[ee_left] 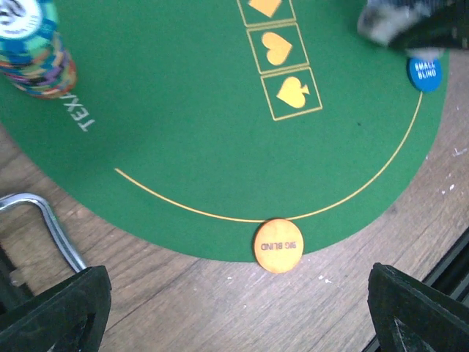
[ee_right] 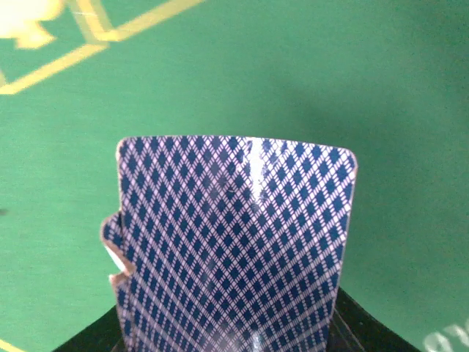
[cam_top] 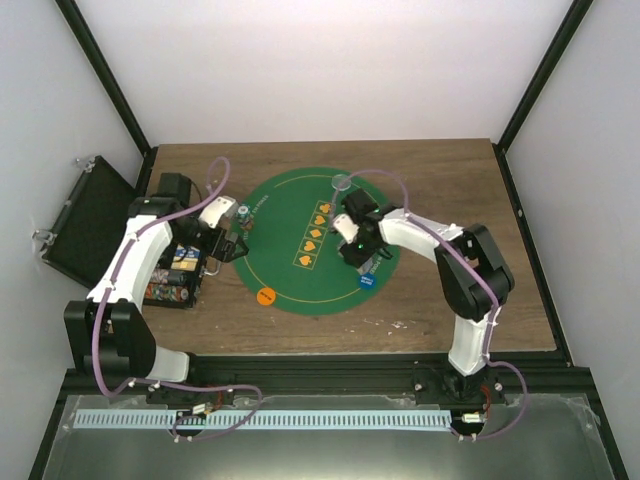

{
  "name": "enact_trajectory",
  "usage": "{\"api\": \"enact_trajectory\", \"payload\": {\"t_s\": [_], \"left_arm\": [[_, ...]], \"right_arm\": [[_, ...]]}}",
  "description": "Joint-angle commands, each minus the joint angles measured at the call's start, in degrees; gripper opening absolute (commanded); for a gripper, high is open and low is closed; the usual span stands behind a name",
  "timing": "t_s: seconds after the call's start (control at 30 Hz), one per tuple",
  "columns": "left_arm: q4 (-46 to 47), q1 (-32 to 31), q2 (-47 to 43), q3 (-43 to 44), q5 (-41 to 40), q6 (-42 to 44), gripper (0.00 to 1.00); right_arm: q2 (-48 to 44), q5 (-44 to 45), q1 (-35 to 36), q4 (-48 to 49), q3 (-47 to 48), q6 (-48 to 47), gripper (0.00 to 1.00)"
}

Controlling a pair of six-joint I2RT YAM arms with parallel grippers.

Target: Distribute texas hold em gaming equipment

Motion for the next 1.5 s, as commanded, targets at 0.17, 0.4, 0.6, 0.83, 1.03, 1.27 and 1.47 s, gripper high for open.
{"api": "enact_trajectory", "payload": {"t_s": [0.17, 0.4, 0.6, 0.83, 1.03, 1.27, 1.47], "left_arm": [[-1.0, 4.7, -0.7, 2.7, 3.1, 0.9, 0.97], [-1.6, 4.9, -0.8, 3.1, 3.0, 1.6, 0.97], [-1.9, 4.8, -0.6, 3.2, 3.2, 2.0, 0.97], [-2.8, 4.8, -0.6, 3.1, 5.4, 3.3, 0.97], [-4.3, 3.3, -0.4, 4.2, 8.1, 6.8, 0.97], [-5.2, -1.0, 0.8, 9.1, 12.5, 14.2, 1.0], [-5.4, -9.4, 0.8, 8.7, 16.0, 26.0, 1.0]], "right_arm": [[1.4, -4.9, 13.6, 0.3, 3.4, -7.0, 0.4], [4.4, -7.6, 19.3, 0.9, 5.3, -9.5, 0.4], [5.7, -8.7, 22.1, 2.4, 4.1, -11.1, 0.54], [6.7, -5.4, 22.2, 4.6, 3.4, -10.9, 0.73], [3.3, -6.0, 22.2, 5.3, 2.9, -9.7, 1.0], [-10.2, -12.3, 21.6, 9.7, -0.6, -6.1, 1.0], [-22.8, -23.1, 13.1, 8.8, -7.1, -0.4, 1.0]]}}
